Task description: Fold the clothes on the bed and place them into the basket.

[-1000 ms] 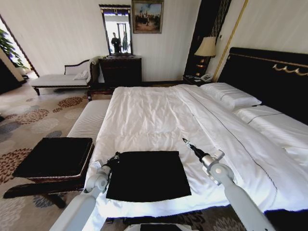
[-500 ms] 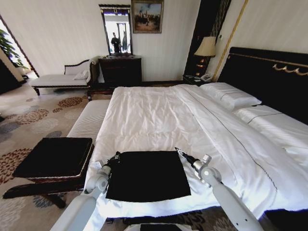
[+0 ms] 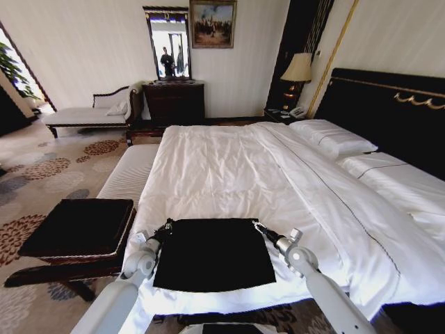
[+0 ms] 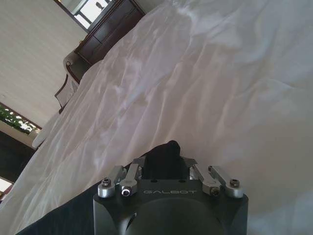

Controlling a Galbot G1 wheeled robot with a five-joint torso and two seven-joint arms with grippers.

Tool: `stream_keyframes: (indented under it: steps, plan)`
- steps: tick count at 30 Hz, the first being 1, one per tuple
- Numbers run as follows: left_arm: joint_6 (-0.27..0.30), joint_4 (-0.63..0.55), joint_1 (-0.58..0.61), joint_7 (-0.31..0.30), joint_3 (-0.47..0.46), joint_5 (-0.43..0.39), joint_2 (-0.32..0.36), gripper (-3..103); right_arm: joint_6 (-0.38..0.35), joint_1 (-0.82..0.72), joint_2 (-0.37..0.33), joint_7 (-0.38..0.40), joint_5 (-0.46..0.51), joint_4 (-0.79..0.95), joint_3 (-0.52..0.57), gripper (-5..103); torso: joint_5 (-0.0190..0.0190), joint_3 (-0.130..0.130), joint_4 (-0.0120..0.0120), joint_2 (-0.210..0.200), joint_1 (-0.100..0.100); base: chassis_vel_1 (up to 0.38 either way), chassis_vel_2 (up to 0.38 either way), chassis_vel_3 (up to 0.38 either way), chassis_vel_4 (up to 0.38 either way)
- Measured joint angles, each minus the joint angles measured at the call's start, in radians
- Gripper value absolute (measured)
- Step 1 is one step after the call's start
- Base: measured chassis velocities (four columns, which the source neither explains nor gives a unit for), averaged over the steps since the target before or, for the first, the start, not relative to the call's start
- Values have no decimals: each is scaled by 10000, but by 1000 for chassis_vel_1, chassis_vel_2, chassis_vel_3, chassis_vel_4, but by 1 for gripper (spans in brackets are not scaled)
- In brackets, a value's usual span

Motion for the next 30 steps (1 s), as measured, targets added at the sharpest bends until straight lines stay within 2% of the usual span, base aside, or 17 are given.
stream_keyframes:
  steps: [1, 4, 7, 9, 10, 12, 13, 24, 30]
  plan:
    - [0, 0, 0, 0, 0, 0, 0, 1, 0, 0, 0, 0, 0, 0, 0, 44, 0, 0, 0, 0, 0, 0, 0, 0, 0]
    - [0, 31, -1, 7, 0, -2, 12, 1, 0, -37, 36, 13, 8, 34, 9, 28, 0, 0, 0, -1, 0, 0, 0, 0, 0]
    - [-2, 48, -7, 20, 0, -15, 33, 1, 1, -69, 86, 25, -6, 67, 16, 22, 1, 0, 0, 0, 0, 0, 0, 0, 0]
    - [-4, 54, -7, 41, 1, -55, 91, 1, 11, -83, 143, 26, -31, 81, 20, 12, 0, 0, 0, -1, 0, 0, 0, 0, 0]
    - [-4, 54, -7, 41, 1, -55, 91, 1, 11, -83, 143, 26, -31, 81, 20, 12, 0, 0, 0, -1, 0, 0, 0, 0, 0]
    - [-5, 57, -13, 58, -4, -72, 126, 1, 17, -53, 159, 25, -30, 81, 20, 3, 0, 0, 1, 0, 0, 0, 0, 0, 0]
    - [-8, 64, -19, 58, -9, -75, 127, 1, 19, -33, 159, 24, -25, 80, 20, 1, 0, 0, 0, -1, 0, 0, 0, 0, 0]
    - [-62, -267, 64, 53, -77, -76, 119, 1, 29, -160, 110, 117, -77, 569, 185, 0, 1, 0, 0, 0, 0, 0, 0, 0, 0]
    - [-235, -1116, 178, 30, -236, 8, 327, 1, 66, -541, -82, 296, -417, 1739, 713, 0, 1, 0, 0, 0, 0, 0, 0, 0, 0]
